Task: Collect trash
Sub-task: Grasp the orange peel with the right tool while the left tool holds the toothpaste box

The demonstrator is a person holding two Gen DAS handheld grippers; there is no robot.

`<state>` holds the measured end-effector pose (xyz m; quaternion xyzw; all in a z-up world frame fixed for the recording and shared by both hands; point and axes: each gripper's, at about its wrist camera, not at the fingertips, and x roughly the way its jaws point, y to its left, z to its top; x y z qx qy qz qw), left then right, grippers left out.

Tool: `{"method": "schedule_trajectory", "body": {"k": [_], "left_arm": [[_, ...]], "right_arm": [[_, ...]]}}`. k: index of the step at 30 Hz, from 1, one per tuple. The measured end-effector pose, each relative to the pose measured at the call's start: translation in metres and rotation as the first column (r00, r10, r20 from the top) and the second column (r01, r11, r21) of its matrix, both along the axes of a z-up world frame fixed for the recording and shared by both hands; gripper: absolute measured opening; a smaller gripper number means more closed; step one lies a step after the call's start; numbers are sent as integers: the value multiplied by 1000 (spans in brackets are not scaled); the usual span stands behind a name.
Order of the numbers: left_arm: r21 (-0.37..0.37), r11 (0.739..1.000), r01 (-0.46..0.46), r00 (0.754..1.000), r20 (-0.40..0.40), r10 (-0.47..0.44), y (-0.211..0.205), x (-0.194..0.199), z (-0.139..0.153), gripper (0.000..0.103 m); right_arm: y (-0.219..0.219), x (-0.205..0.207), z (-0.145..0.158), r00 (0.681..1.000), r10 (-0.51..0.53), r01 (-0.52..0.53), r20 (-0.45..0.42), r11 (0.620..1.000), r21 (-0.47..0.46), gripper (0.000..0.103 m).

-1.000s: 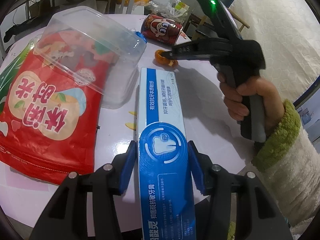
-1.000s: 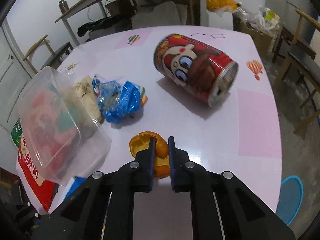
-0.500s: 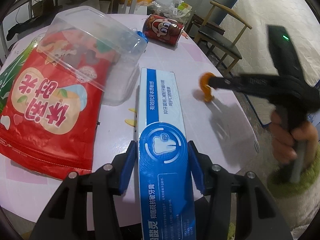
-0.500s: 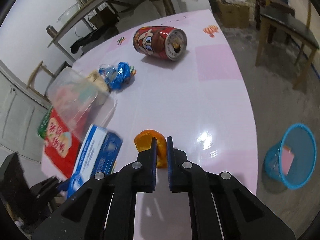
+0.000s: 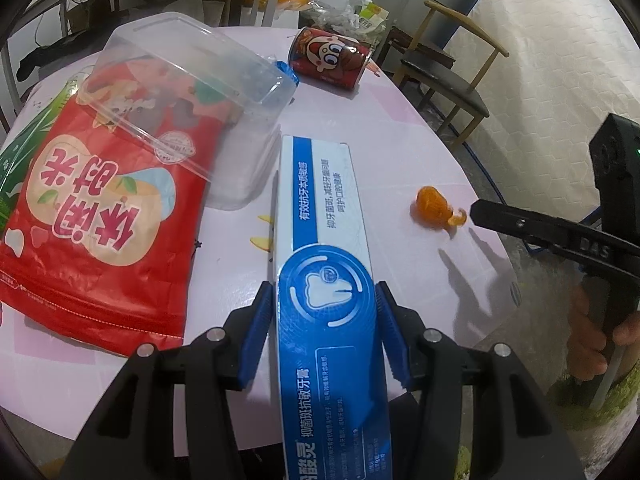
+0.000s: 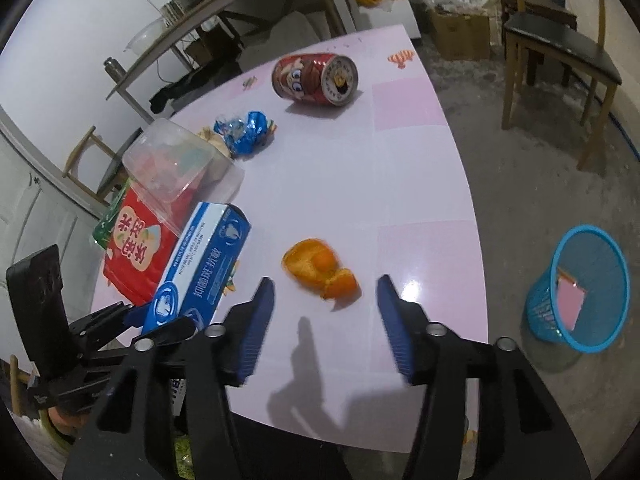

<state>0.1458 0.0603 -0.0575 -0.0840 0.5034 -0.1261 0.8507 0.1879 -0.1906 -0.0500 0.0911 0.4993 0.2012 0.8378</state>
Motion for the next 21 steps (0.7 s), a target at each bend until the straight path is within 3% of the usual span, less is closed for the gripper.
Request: {"method": "schedule_trajectory", "body": {"k": [7,10,14,21], "left_arm": [[7,1000,-2,1000,-9,2,-2,5,-1,51],[14,1000,-2,1000,-11,2,-4,7,-1,51],[36,999,-5,1000,-21,6,-6,9,-4,51],[60,998,-1,1000,-13,2,-8,9,-4,51]], "right_arm": [[27,1,-1,992,78,-66,95,990,-126,71],[42,5,-6,985,121,-94,124,975,-202,72],[52,9,-19,984,144,-116,103,964,-238,71],[51,10,-27,985,128,-92,118,958,-270,54]]}}
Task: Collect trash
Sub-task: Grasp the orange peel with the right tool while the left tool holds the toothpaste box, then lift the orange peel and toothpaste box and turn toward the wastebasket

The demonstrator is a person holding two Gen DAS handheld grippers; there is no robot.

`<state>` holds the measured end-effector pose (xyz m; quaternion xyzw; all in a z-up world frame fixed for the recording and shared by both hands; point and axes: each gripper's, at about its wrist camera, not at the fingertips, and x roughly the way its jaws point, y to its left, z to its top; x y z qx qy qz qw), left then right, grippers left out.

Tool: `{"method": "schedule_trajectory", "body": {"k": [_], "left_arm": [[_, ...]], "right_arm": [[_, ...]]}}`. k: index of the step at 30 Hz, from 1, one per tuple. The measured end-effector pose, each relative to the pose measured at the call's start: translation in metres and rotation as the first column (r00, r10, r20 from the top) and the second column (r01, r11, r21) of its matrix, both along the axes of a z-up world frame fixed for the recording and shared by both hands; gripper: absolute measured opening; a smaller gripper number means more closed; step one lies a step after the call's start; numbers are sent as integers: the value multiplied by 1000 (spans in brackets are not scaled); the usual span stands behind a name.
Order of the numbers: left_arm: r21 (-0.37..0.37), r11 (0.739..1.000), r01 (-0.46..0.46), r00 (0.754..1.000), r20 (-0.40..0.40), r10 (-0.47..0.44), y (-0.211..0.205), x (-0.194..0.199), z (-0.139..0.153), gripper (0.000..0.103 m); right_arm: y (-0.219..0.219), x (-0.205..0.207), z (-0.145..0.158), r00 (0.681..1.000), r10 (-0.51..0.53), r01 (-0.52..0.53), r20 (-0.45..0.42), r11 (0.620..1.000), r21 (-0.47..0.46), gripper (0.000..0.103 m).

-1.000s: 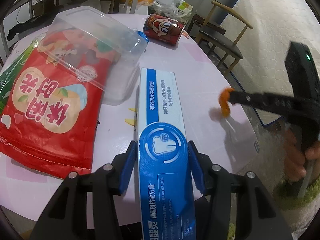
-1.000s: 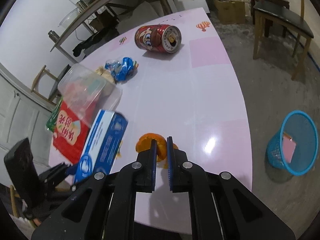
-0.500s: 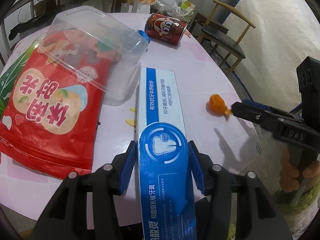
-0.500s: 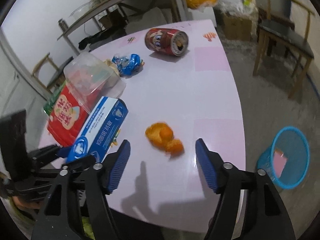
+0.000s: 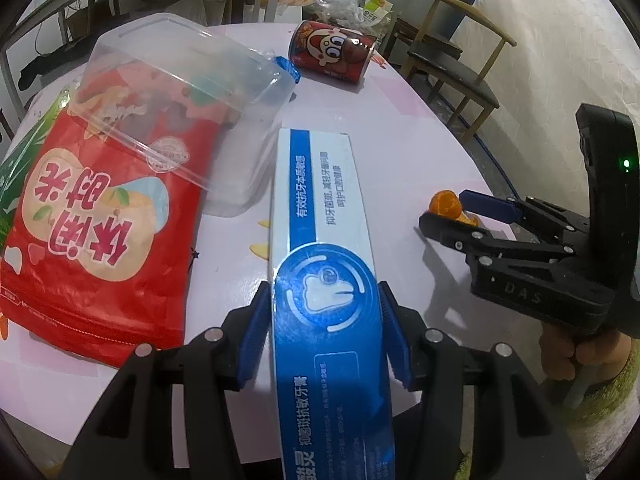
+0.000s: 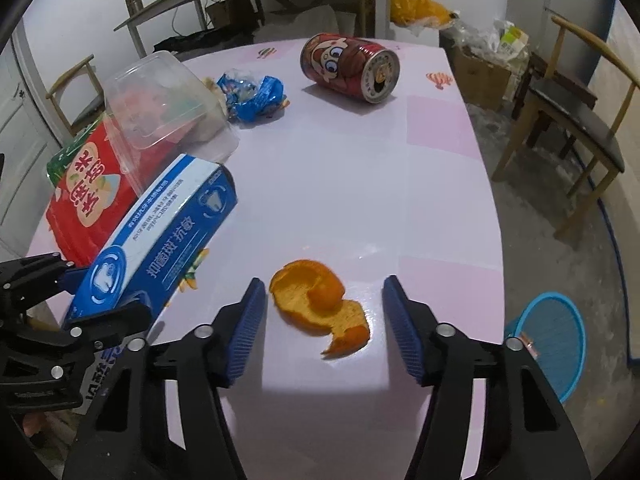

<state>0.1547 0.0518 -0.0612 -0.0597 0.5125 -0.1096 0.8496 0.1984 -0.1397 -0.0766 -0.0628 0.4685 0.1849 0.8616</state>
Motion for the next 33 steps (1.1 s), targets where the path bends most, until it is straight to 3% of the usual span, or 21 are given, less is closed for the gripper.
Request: {"method": "schedule_trajectory", "body": {"k": [7,16,33], "left_arm": [[-4,1000,-13,1000,13,13,1,0,0,49],[-9,1000,-15,999,29,15,0,-10,3,48],[-21,1000,14,997,70,-13,-11,-28,14,47]], "right_arm": [[2,-2,0,1000,2,-1,23,999,-36,33],[1,-3,5,999,-43,43,5,999,-11,15],[-19,-15,16,990,-138,141,-38,987,82,11]]}}
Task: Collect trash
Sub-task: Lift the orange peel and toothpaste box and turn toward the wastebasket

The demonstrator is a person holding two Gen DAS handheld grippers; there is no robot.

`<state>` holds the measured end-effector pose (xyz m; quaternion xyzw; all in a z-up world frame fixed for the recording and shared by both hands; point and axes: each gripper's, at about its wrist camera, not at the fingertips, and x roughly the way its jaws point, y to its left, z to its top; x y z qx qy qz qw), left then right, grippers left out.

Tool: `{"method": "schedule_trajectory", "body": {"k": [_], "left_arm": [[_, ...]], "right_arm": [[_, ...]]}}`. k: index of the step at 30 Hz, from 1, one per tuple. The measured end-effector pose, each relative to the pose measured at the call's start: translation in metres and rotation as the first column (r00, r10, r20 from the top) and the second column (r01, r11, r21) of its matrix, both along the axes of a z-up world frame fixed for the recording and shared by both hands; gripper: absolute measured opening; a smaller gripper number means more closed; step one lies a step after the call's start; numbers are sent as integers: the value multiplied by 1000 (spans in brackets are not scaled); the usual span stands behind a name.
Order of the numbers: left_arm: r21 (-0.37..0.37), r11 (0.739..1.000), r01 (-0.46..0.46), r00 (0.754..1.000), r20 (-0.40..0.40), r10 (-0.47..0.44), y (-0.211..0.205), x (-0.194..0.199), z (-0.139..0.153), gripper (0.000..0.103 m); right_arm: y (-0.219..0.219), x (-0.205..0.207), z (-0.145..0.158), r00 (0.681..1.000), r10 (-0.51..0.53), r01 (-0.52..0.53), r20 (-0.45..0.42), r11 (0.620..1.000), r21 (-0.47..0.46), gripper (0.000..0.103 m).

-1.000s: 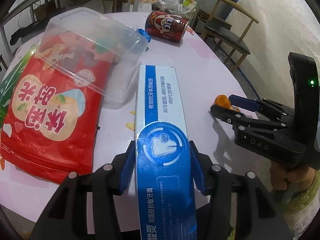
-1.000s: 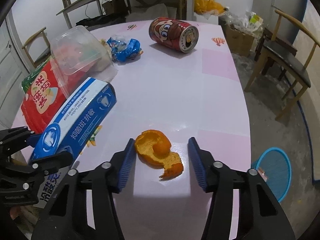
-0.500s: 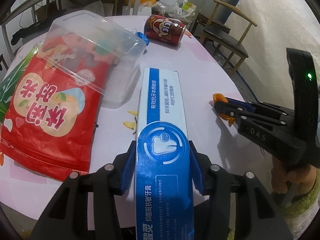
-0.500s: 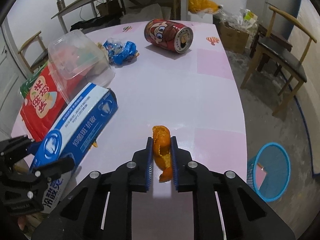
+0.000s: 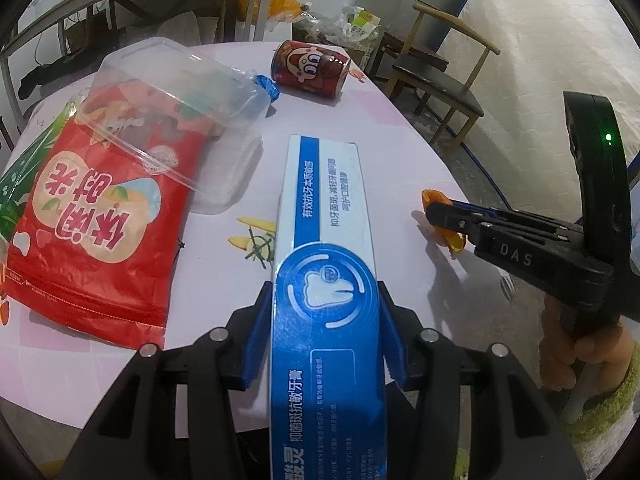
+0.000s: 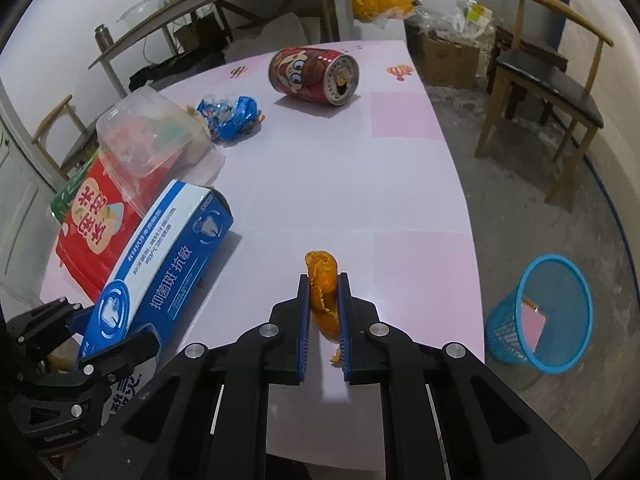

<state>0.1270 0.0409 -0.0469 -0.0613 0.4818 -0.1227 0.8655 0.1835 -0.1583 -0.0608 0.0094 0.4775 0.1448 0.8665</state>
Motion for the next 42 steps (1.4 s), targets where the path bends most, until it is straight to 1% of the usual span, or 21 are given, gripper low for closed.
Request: {"method": "schedule_trajectory", "body": {"k": [4,13,33,42], "left_arm": [[0,1000,3,1000,9,-3,0,1,2,47],[-3,1000,5,1000,19,-5,-3,-6,5,47],[-15,1000,2,999,51,-1,-4,-11,13,47],[-24,1000,2,997,76,0,-5,-15,22,47]], "right_arm": [[-8,-4,3,1000,-21,21,-4,999,39,11],[-14,-8,5,999,-40,41,-7,996,78,11],[-24,-11,8,998,-68,68,-8,990,127,11],[-31,-14,16,997,-80,79,1,984,157,11]]}}
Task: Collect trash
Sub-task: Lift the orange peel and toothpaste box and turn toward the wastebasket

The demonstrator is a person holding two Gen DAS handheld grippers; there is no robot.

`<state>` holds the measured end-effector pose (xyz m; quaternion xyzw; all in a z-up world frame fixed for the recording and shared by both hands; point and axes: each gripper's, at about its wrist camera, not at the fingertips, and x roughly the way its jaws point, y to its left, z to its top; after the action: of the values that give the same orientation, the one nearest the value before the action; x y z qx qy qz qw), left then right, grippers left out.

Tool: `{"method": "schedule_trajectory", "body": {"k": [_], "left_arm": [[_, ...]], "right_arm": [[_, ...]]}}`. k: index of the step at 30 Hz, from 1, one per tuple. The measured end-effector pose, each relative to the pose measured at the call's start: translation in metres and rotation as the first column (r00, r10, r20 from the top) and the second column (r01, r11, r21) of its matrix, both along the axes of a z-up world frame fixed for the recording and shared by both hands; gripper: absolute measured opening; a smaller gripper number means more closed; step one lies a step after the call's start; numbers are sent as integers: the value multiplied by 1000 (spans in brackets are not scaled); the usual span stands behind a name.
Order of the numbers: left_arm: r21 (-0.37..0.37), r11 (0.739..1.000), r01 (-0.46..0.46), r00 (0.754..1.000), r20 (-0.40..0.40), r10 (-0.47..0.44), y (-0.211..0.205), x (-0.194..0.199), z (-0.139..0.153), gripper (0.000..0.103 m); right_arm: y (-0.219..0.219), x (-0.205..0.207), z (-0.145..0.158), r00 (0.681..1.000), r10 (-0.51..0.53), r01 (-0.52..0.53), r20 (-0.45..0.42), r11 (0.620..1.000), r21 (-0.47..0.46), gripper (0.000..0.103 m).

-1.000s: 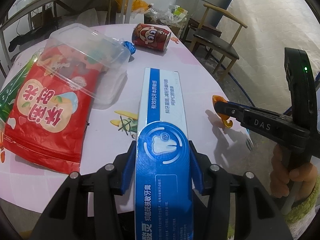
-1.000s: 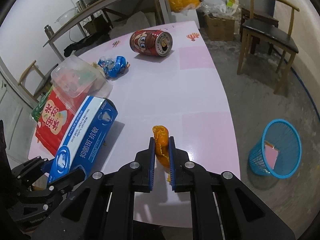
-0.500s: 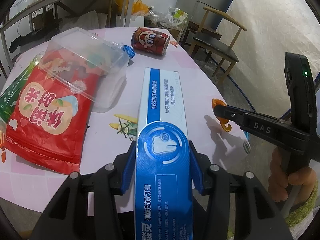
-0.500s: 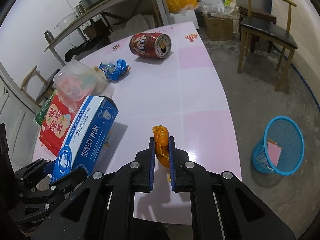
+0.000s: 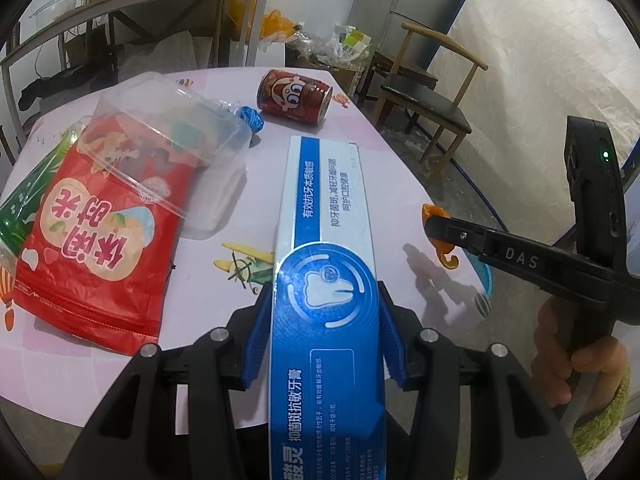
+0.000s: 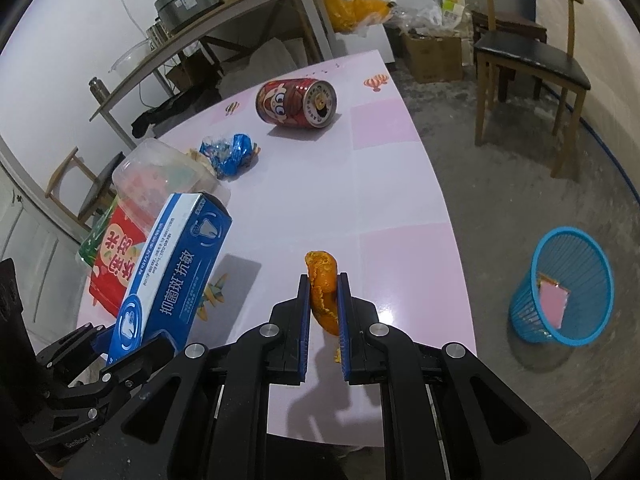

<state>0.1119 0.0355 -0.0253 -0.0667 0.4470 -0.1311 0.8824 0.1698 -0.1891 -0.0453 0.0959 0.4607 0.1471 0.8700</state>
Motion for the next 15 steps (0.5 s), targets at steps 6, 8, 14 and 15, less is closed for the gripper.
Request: {"method": "schedule_trajectory", "body": {"k": [6,8,14,15], "left_arm": [[-7,1000,1,1000,11,-1,1,-1,3,47],[-9,1000,2,1000,13,-2,1,-1,3,47],[-10,1000,4,1000,15,-3,0,0,3,47],[-8,1000,4,1000,14,-4,0,0,3,47]], "right_arm": [[-5,-2,3,1000,-6,6,5,1000,15,11],[-6,-2,3,1000,-8,8,4,1000,21,11],[-8,-2,4,1000,-11,11,2,1000,23,11],[-8,-2,4,1000,-11,11,2,1000,24,11]]}}
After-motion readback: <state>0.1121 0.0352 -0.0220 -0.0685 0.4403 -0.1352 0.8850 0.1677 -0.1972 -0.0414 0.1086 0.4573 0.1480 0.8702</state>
